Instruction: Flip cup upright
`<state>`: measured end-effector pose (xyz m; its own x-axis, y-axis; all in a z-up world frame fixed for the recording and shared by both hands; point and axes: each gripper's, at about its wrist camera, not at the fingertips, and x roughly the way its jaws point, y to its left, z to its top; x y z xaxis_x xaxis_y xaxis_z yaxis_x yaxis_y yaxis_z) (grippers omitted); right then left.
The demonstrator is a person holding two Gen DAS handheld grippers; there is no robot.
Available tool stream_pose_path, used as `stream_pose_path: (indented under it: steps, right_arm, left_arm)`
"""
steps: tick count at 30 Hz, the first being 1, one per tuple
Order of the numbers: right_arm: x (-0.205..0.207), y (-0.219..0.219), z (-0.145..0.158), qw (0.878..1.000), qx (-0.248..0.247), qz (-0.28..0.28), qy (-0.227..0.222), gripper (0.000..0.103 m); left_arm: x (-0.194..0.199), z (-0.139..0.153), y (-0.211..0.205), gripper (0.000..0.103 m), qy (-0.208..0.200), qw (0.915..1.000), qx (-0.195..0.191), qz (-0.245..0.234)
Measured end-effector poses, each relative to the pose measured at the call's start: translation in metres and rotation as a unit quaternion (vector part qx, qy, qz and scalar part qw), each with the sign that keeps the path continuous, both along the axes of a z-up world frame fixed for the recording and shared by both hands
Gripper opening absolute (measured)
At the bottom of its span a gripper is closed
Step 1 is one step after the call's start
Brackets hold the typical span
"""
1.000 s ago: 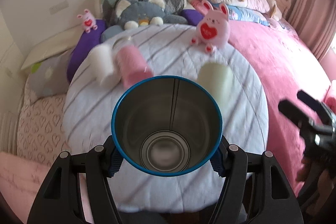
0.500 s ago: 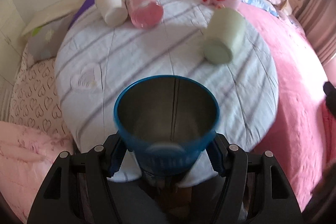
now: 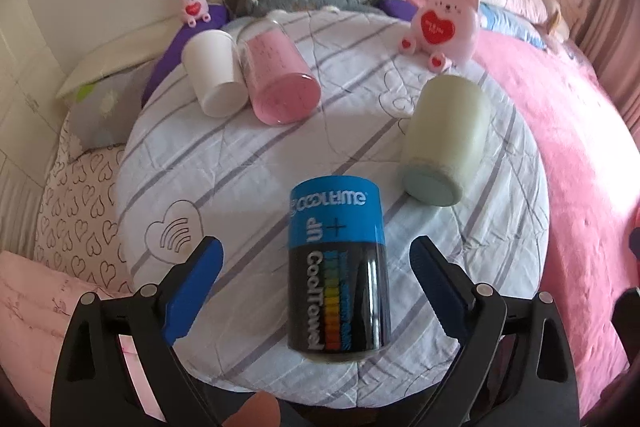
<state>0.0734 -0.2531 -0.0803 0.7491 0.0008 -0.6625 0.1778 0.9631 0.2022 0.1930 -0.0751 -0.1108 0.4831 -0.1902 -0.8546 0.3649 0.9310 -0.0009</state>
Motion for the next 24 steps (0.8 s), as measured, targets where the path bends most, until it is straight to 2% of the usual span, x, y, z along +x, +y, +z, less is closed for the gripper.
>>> stream_pose_path:
  steps: [9, 17, 24]
  right_arm:
    - [-0.009, 0.023, 0.005, 1.000, -0.003, 0.017, -0.007, 0.103]
    - [-0.012, 0.054, 0.012, 0.999, -0.009, 0.044, -0.011, 0.103]
    - [-0.010, 0.075, 0.014, 0.998, -0.014, 0.067, -0.008, 0.103]
  left_arm:
    - [-0.041, 0.029, 0.037, 0.102, -0.061, 0.9973, -0.009, 0.041]
    - [-0.081, 0.059, 0.072, 0.103, -0.119, 0.9900, -0.012, 0.076]
    - [-0.107, 0.070, 0.095, 0.103, -0.152, 0.9827, -0.007, 0.106]
